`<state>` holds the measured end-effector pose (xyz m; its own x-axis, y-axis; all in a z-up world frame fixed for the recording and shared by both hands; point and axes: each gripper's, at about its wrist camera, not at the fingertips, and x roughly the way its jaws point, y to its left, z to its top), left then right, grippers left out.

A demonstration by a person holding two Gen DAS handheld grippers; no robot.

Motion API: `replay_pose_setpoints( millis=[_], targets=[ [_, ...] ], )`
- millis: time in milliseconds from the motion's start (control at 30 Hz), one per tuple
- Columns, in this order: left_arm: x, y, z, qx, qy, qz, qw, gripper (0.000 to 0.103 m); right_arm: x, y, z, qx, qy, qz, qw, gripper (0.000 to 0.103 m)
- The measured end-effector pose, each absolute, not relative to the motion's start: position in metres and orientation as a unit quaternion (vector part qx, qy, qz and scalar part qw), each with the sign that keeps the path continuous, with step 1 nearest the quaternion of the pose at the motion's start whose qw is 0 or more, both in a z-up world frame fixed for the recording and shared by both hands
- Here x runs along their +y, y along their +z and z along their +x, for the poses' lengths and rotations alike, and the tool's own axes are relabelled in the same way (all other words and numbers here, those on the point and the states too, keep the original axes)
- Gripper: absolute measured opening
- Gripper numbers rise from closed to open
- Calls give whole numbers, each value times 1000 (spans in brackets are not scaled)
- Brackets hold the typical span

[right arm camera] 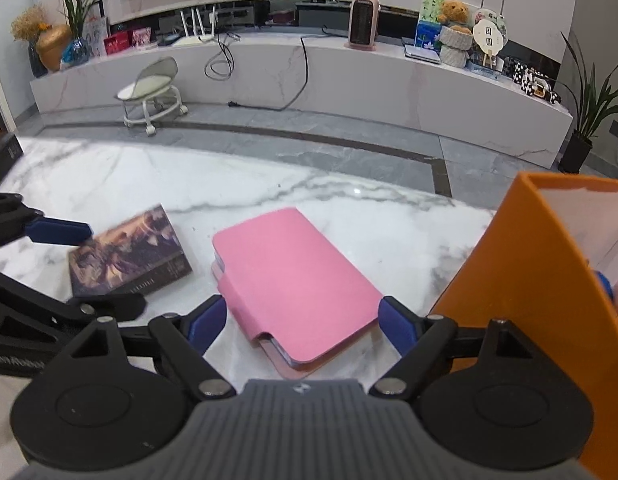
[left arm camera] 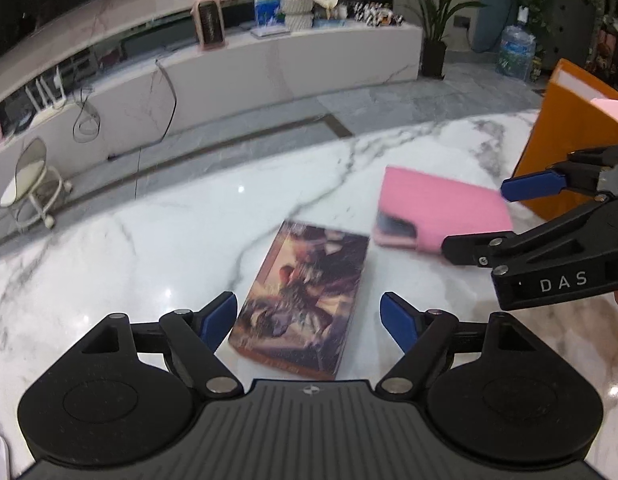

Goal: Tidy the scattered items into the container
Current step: 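Lower the left tool onto the card deck box while the right tool reaches the pink wallet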

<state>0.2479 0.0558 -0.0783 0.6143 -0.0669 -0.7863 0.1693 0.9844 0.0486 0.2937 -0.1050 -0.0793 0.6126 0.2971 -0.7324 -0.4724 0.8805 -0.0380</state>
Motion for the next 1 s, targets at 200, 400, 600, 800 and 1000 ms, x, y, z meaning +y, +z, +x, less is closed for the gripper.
replay_pose_setpoints(
  millis=[200, 400, 600, 800, 1000],
  targets=[
    [69, -80, 250, 453, -57, 24, 889, 78, -104, -83, 291, 381, 215, -134, 889, 84],
    [69, -77, 246, 467, -60, 29, 882, 77, -103, -80, 288, 389, 219, -158, 881, 76],
    [79, -72, 232, 479, -61, 30, 875, 76, -107, -74, 280, 443, 254, -155, 846, 35],
    [89, -65, 218, 479, -56, 28, 876, 76, -106, -66, 267, 483, 324, -151, 799, 33],
    [92, -65, 215, 474, -61, 30, 878, 76, -98, -49, 257, 444, 334, -168, 814, 71]
  ],
)
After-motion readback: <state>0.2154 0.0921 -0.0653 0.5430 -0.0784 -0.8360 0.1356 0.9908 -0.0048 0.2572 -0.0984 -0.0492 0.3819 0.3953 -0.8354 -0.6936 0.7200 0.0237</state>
